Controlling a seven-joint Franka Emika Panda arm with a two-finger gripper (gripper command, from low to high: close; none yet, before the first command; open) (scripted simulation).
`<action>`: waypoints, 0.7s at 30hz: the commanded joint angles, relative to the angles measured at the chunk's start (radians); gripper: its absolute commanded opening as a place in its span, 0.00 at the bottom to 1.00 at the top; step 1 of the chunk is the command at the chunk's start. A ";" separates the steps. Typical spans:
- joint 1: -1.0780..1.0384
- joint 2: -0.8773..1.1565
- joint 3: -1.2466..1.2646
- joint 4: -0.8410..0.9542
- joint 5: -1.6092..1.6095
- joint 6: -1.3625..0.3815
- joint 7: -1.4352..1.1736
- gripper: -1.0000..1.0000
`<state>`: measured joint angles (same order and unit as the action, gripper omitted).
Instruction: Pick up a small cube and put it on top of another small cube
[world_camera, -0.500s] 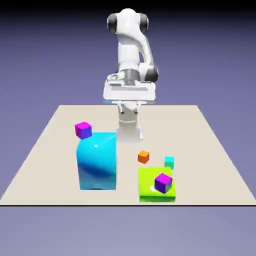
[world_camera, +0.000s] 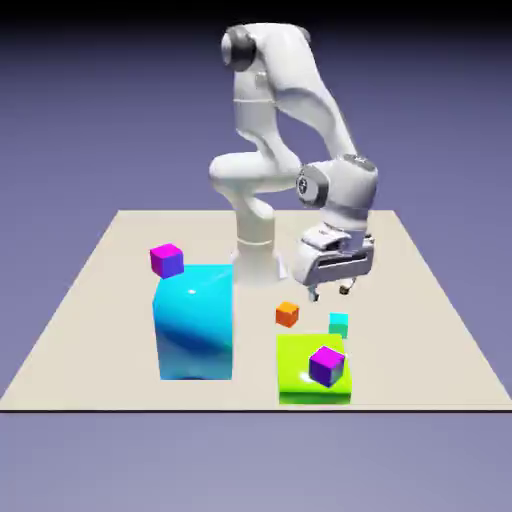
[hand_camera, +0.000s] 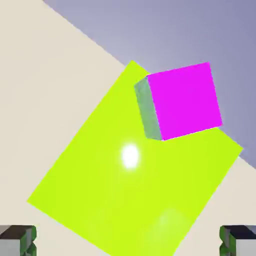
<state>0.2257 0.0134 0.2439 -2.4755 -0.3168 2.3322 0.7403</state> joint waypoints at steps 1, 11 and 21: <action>0.016 0.036 0.015 0.021 -0.020 -0.044 0.000 0.50; 0.149 0.396 0.166 0.227 -0.215 -0.478 -0.001 0.50; 0.193 0.646 0.194 0.256 -0.401 -0.591 0.048 0.50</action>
<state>0.4188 0.6594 0.4383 -2.2199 -0.7179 1.7410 0.7881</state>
